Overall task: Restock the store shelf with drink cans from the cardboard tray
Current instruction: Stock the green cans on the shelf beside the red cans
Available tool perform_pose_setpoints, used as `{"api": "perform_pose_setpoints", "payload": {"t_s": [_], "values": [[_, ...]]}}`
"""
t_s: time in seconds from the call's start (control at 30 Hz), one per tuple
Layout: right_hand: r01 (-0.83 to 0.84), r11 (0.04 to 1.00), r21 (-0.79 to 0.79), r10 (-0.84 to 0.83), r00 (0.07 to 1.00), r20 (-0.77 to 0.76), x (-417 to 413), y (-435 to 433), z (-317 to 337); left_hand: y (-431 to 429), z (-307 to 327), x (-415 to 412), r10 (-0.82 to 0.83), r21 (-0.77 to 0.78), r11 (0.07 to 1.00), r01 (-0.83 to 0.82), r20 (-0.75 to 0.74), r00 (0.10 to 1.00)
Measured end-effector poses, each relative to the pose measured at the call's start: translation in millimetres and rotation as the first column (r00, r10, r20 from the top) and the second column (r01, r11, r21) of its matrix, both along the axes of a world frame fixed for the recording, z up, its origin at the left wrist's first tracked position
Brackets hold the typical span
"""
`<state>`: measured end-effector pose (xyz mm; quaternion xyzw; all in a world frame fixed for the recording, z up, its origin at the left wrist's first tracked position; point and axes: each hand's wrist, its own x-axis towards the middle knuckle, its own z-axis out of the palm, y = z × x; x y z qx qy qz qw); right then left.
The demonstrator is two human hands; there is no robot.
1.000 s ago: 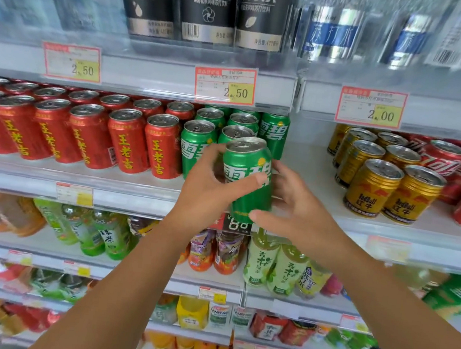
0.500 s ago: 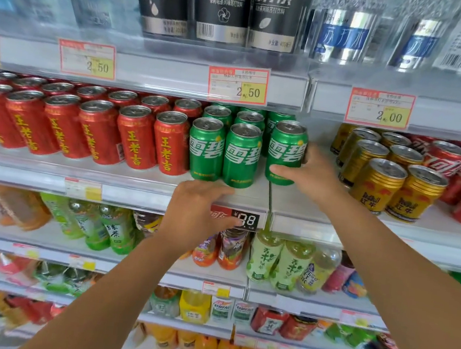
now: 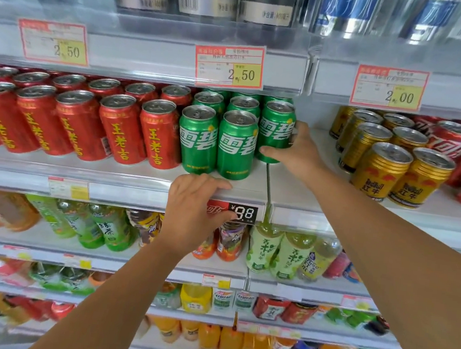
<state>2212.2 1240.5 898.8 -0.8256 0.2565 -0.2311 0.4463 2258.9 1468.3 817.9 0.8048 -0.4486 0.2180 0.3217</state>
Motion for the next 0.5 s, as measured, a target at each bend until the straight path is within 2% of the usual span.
{"api": "perform_pose_setpoints", "payload": {"t_s": [0.07, 0.13, 0.23, 0.33, 0.43, 0.5], "values": [[0.018, 1.0, 0.007, -0.018, 1.0, -0.015, -7.8, 1.1, 1.0, 0.9, 1.4, -0.7, 0.005, 0.02, 1.0, -0.005, -0.006, 1.0], [0.073, 0.997, -0.024, -0.072, 0.996, 0.047, -27.0, 6.7, 2.9, 1.9, 5.3, -5.4, 0.022, 0.021, 1.0, -0.022, -0.031, 0.999], [0.138, 0.99, -0.027, -0.121, 0.934, 0.337, -80.9, 25.2, 3.4, -2.4, 17.2, -32.9, -0.028, -0.077, 0.997, 0.024, -0.047, 0.998], [0.187, 0.982, -0.005, -0.16, 0.855, 0.493, -152.2, 45.2, -13.9, -21.8, 16.2, -80.8, -0.249, -0.09, 0.966, 0.24, -0.11, 0.962], [0.267, 0.961, 0.073, -0.271, 0.858, 0.437, -215.8, 44.1, -61.7, -55.1, -23.3, -125.4, -0.447, 0.028, 0.876, 0.482, -0.331, 0.831], [0.37, 0.915, 0.159, -0.401, 0.871, 0.282, -254.5, 33.5, -107.5, -77.3, -67.2, -151.1, -0.445, 0.121, 0.808, 0.576, -0.515, 0.733]]}}
